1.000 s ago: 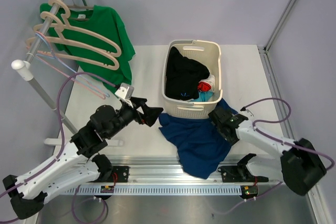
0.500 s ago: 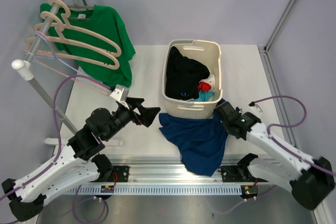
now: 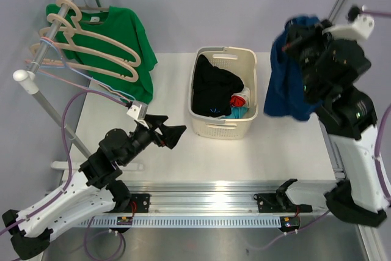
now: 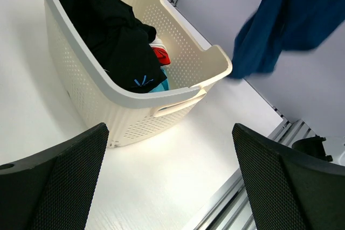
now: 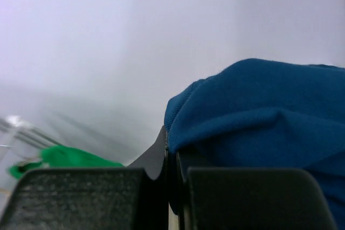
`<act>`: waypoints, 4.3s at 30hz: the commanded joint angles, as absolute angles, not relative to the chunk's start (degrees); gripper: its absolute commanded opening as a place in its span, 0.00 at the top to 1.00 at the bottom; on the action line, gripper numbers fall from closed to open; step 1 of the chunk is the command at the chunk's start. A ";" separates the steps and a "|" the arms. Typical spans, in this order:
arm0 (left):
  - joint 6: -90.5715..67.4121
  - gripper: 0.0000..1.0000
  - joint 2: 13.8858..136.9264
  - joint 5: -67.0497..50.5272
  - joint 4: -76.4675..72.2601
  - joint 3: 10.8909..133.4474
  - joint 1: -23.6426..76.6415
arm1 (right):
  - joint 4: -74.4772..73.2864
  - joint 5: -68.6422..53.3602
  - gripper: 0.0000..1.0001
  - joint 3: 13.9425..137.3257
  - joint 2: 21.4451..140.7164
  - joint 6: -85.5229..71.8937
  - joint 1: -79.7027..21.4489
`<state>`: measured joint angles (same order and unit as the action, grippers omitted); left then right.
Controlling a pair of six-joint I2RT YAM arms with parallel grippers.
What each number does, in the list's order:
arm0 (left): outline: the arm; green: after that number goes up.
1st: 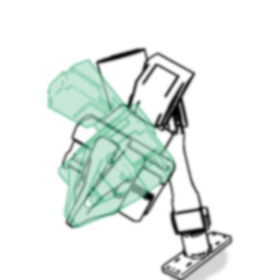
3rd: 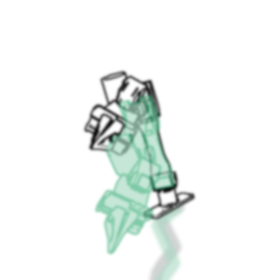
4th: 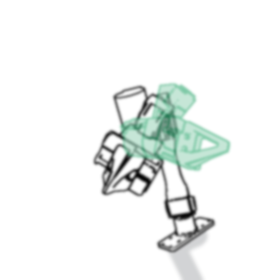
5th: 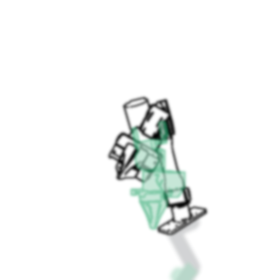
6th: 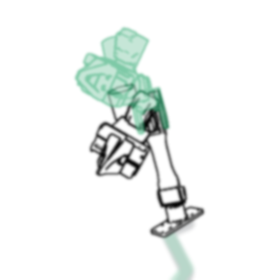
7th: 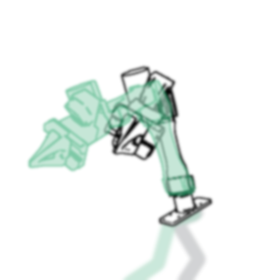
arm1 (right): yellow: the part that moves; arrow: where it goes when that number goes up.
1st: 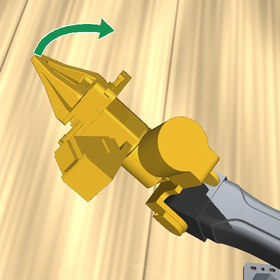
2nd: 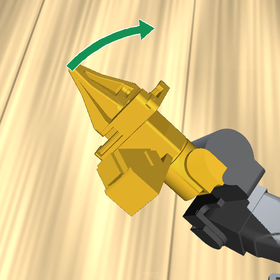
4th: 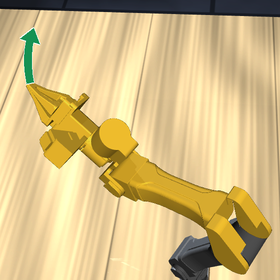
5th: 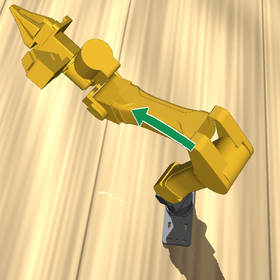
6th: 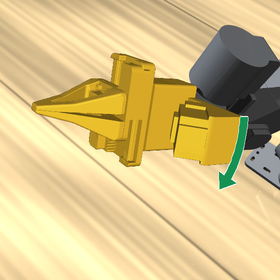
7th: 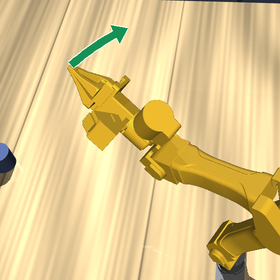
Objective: Remove the t-shirt from the hanger
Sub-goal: Place the T-shirt in the bin.
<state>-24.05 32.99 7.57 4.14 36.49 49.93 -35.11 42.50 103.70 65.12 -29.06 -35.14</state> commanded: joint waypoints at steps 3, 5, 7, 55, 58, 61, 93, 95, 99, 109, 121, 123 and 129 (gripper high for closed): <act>-24.34 0.01 31.03 10.02 0.18 35.60 50.19 | -34.97 28.99 1.00 138.56 88.19 -6.16 -35.16; -24.70 0.01 30.85 9.67 -1.04 34.81 50.19 | -34.72 28.58 1.00 147.87 92.35 -3.80 -35.16; -24.52 0.01 31.02 9.58 -1.14 34.72 50.19 | -30.97 24.81 1.00 148.89 94.57 -2.90 -35.24; -20.83 0.01 33.49 16.70 -0.18 34.10 50.19 | -22.41 16.29 1.00 116.11 97.99 -5.88 -28.39; -20.92 0.01 33.49 17.05 -0.18 34.10 50.19 | -22.41 9.35 1.00 116.28 99.05 -8.16 -28.39; -20.92 0.01 33.31 17.31 -0.18 34.01 50.19 | -20.31 3.81 1.00 114.18 98.97 -11.50 -28.48; -19.86 0.01 32.34 20.92 -0.18 33.05 50.19 | -26.98 6.16 0.73 95.36 123.48 -37.18 -27.07; -19.60 0.01 32.26 20.57 -0.18 33.05 50.27 | -27.42 5.10 0.66 95.45 124.10 -36.83 -26.98; -20.30 0.01 32.87 21.88 -0.18 33.40 50.19 | -29.18 5.45 0.36 95.27 122.18 -34.47 -26.63; -19.17 0.01 45.86 24.08 10.19 52.26 50.19 | -40.42 9.75 0.02 102.65 99.78 -24.17 -26.37; -0.89 0.01 60.11 42.06 11.79 74.70 49.40 | -37.20 3.70 0.00 87.21 75.64 -25.83 -26.10; 1.39 0.01 61.96 42.37 9.42 76.45 46.60 | -32.88 0.37 0.00 80.64 70.95 -28.98 -26.10; -5.35 0.01 70.72 34.03 10.89 87.07 35.09 | -17.51 -16.13 0.00 60.69 54.96 -37.07 -26.37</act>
<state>-3.73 67.31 35.88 13.06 80.05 39.53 -27.64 -4.38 67.64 59.33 -31.79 -26.46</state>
